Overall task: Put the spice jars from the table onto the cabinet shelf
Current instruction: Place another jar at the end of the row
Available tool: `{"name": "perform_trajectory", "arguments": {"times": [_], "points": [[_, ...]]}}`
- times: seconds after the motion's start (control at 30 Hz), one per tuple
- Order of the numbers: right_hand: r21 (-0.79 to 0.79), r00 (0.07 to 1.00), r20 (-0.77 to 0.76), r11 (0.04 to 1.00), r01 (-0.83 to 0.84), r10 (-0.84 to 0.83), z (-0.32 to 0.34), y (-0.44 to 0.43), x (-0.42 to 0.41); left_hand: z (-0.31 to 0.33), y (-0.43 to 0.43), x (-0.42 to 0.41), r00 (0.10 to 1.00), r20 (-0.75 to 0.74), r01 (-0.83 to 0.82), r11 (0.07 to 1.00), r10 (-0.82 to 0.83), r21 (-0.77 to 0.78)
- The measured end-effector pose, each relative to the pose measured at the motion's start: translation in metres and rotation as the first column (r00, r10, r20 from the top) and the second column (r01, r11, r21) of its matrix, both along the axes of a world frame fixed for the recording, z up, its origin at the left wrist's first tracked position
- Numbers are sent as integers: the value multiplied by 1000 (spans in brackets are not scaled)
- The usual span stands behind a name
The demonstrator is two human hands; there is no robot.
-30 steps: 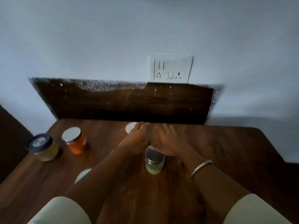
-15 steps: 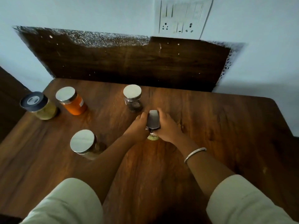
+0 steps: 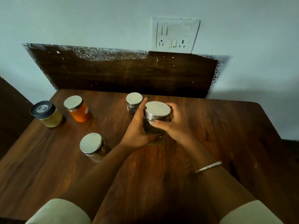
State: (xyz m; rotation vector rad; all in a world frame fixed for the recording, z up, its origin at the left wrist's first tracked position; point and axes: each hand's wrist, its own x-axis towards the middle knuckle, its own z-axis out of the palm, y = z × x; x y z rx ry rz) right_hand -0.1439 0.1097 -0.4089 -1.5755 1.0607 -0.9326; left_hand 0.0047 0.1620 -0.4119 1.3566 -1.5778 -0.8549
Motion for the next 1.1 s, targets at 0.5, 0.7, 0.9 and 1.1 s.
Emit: {"name": "perform_trajectory", "arguments": {"times": [0.5,0.7,0.9,1.1], "points": [[46,942,325,993,-106,85,42,48,29,50,27,17,950,-309,64,996,-44,55],[-28,968,240,997,75,-66,54,55,24,62,34,12,992,-72,103,995,-104,-12],[32,969,216,993,117,-121,63,58,15,65,29,13,969,-243,51,999,-45,19],[182,898,440,979,-86,-3,62,64,24,71,30,14,917,-393,79,997,-72,1]]}}
